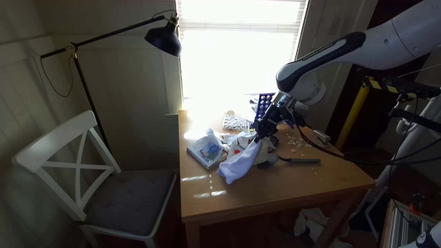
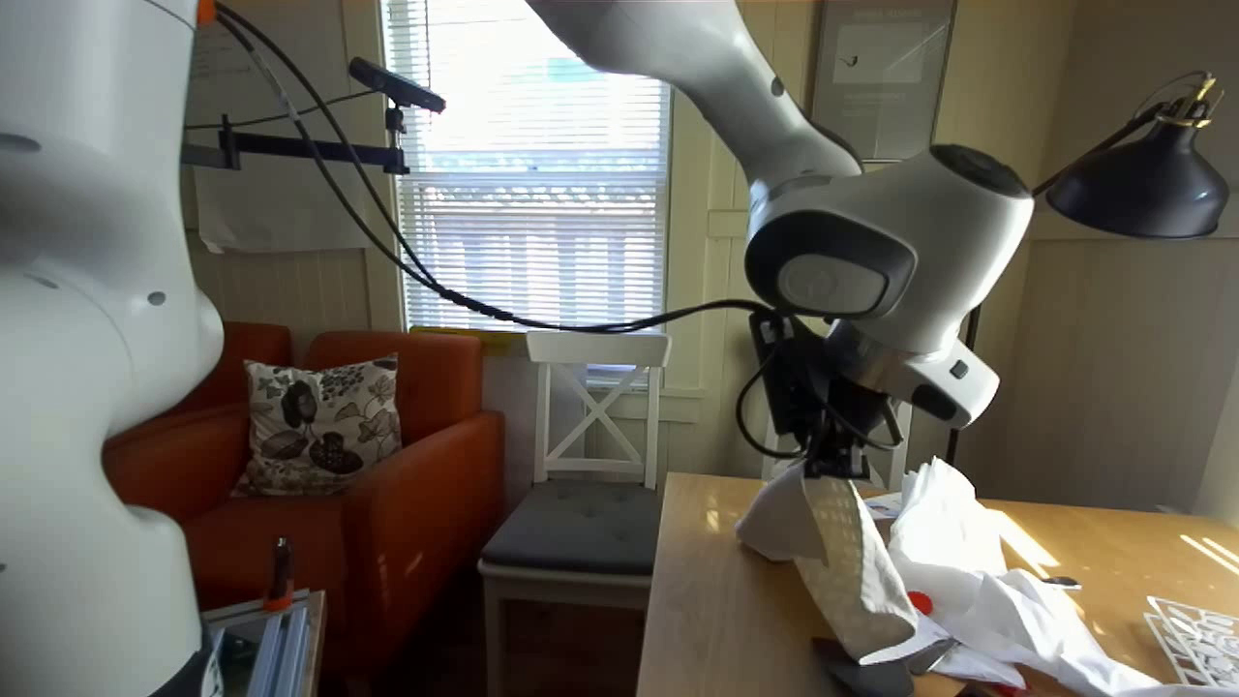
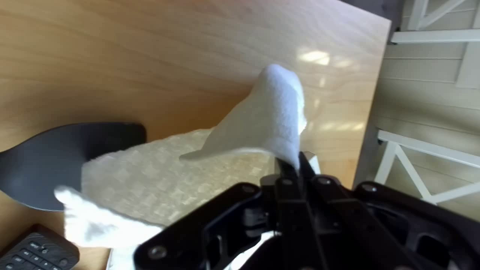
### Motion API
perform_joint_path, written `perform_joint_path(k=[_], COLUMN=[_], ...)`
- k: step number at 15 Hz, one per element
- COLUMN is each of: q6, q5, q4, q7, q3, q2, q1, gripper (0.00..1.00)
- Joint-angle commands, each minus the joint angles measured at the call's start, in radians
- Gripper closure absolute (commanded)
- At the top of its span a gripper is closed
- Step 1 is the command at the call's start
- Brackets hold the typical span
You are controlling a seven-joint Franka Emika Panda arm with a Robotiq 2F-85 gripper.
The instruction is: Fold the towel
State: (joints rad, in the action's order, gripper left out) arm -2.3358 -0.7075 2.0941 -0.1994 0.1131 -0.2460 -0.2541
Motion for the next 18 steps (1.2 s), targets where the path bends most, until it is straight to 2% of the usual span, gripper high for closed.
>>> perform_joint_path(k=[1,6,8,13,18], q6=[0.125,0.332,0.362,0.188,0.132], q5=[-0.065,0.013,0.032,0.074,0.143], q4=[-0.067,-0.152,-0.17,-0.229,-0.367], q7=[0.029,0.116,0.149,0.304,0.427], q3=[-0.06,-0.087,-0.093,-0.124,-0.127], q2=[-0.014,-0.15,-0.195,-0.289,-0.366], q1=[0.036,0.097,0.122,0.192,0.219], gripper=[0.99,0.99,0.99,0.99,0.99])
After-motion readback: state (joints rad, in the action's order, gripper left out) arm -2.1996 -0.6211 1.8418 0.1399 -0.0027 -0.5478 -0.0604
